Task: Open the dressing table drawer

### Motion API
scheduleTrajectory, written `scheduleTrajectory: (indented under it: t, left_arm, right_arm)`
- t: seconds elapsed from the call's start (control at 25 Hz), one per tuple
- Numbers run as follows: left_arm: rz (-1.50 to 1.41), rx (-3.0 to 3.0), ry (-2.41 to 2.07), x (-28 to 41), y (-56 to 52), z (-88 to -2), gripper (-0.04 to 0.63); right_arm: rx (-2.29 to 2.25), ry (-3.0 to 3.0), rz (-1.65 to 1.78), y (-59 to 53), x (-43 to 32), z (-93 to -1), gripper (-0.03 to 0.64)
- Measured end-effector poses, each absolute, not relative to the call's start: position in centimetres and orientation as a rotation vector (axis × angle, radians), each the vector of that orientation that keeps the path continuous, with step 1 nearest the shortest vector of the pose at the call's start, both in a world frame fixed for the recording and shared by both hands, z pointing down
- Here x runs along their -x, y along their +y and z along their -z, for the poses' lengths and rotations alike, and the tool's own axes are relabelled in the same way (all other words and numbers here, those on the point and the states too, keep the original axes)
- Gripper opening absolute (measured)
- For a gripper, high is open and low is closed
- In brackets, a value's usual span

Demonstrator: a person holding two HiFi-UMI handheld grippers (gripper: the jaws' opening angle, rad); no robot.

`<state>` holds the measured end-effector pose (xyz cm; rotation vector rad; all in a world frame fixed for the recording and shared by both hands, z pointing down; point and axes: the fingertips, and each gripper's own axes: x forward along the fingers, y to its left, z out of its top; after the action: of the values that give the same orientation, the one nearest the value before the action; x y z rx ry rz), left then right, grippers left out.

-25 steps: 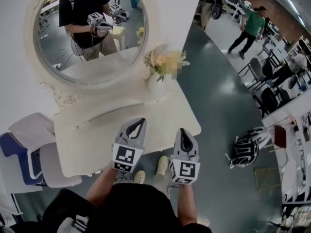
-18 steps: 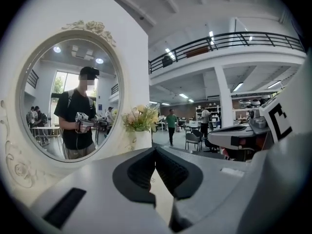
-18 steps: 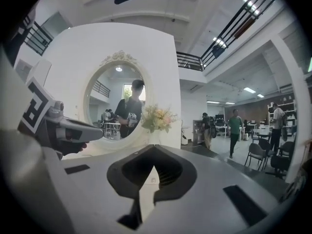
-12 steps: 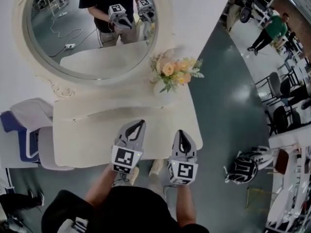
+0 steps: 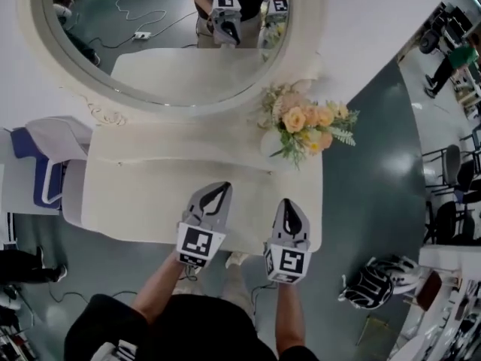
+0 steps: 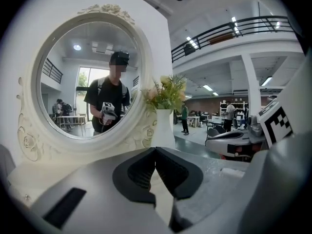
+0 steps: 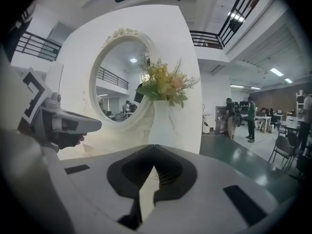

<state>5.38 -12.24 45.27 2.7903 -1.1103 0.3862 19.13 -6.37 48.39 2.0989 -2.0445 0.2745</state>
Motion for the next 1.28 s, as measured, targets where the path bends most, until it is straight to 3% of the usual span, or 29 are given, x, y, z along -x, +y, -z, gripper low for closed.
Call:
scheduleTrajectory:
  t: [1.04,1.28]
  left_arm:
    - [-0.464,-2.625,-1.286,-4.2,-15.7,-54.1,0.003]
    - [-0.468,-2.626,-1.272,-4.7,-15.6,-54.4,0.003]
  right_arm:
    - [-1.928,-2.056,-0.390,-13.6,-19.9,-59.8,0.002]
    - [-1.930,-1.992,-0.427,-14.4,-20.4,-61.8,0.079]
